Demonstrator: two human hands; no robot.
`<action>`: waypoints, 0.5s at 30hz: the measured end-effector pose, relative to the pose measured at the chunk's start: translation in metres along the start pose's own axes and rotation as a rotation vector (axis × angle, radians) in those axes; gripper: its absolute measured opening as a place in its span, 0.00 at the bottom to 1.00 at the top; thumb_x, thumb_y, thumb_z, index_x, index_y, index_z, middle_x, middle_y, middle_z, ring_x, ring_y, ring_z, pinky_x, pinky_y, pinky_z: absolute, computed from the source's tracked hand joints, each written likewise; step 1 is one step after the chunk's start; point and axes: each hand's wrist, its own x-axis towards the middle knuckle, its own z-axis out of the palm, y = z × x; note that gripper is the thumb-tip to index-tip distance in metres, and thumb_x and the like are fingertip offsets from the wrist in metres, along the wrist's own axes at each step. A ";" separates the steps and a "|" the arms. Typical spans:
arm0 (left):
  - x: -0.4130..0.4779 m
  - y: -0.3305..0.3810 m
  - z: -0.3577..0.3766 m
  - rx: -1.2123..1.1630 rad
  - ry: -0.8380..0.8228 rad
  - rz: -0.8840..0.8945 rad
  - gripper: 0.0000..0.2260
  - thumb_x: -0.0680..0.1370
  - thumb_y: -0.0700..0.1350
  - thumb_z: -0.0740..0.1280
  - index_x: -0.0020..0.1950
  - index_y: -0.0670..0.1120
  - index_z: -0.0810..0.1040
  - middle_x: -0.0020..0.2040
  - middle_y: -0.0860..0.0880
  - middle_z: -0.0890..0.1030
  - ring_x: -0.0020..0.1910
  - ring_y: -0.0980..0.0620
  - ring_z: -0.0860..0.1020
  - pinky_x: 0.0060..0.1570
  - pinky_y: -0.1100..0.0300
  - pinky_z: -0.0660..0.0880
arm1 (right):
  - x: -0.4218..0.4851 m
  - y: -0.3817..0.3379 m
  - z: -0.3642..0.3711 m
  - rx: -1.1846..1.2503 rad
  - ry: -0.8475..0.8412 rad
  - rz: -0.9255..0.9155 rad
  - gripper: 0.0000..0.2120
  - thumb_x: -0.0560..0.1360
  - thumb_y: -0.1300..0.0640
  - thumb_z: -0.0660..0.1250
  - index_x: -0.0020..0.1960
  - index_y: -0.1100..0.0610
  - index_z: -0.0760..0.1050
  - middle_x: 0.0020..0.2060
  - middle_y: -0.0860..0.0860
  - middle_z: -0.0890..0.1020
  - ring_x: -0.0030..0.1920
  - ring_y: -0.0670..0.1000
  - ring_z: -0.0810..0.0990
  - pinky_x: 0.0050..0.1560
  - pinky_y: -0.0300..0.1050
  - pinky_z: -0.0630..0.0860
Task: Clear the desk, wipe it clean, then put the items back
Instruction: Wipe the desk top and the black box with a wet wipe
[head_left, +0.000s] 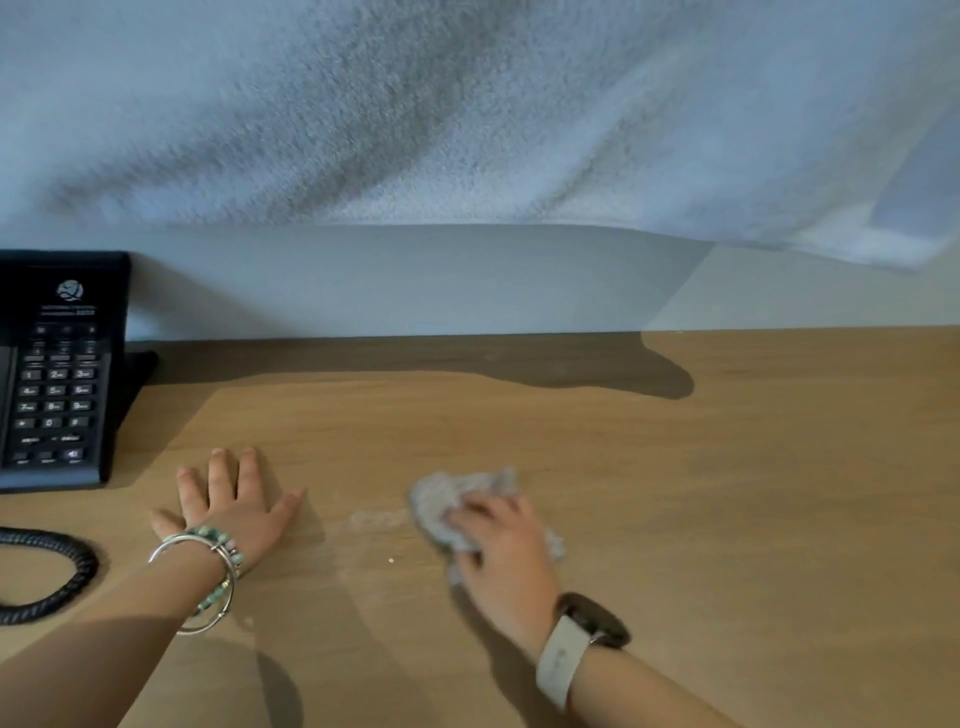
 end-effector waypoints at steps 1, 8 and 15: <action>0.000 0.000 0.000 -0.006 0.005 0.004 0.32 0.77 0.66 0.46 0.76 0.54 0.41 0.77 0.51 0.37 0.75 0.45 0.38 0.71 0.40 0.46 | 0.001 -0.011 0.003 0.066 -0.082 -0.031 0.15 0.71 0.60 0.63 0.56 0.52 0.80 0.56 0.49 0.79 0.56 0.56 0.74 0.58 0.52 0.72; -0.005 -0.005 0.000 0.011 0.001 0.054 0.32 0.78 0.66 0.45 0.76 0.55 0.38 0.77 0.52 0.36 0.75 0.45 0.36 0.71 0.41 0.43 | 0.073 0.073 -0.060 -0.188 0.183 0.584 0.18 0.77 0.55 0.62 0.66 0.50 0.73 0.68 0.48 0.72 0.68 0.59 0.63 0.65 0.53 0.59; -0.003 -0.005 0.000 0.022 -0.027 0.042 0.32 0.77 0.66 0.45 0.76 0.55 0.36 0.76 0.52 0.34 0.75 0.45 0.35 0.71 0.41 0.42 | 0.137 0.101 -0.066 -0.280 0.013 0.873 0.19 0.80 0.51 0.57 0.70 0.52 0.65 0.66 0.59 0.71 0.68 0.63 0.62 0.64 0.58 0.63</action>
